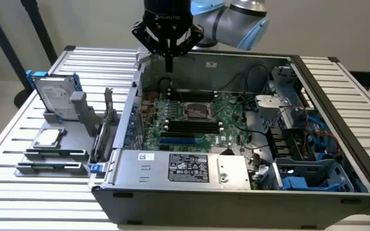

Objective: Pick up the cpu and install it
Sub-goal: 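Reach for the cpu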

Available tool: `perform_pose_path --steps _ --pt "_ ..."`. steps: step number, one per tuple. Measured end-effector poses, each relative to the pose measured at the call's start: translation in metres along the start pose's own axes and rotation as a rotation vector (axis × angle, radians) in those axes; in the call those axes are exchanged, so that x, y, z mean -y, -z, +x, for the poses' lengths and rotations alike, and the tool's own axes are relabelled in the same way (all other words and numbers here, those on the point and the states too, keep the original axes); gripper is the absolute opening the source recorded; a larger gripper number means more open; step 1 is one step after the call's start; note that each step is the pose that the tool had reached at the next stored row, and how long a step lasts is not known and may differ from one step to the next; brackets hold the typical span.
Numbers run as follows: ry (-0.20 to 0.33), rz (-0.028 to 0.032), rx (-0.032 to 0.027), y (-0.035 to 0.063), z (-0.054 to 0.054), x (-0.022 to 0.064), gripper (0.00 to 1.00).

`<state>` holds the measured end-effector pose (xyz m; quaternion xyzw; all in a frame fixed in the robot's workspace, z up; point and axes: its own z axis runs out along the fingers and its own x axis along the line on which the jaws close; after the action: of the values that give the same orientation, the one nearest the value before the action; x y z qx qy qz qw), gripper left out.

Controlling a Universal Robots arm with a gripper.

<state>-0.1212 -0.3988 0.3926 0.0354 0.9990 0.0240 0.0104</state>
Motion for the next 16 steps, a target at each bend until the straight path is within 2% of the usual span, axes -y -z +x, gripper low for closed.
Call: perform_pose_path --steps 12,16 --pt "0.000 -0.0001 0.0000 0.0000 0.000 0.0000 0.11" --pt "0.000 0.0000 0.0000 0.0003 0.016 0.0011 0.11"
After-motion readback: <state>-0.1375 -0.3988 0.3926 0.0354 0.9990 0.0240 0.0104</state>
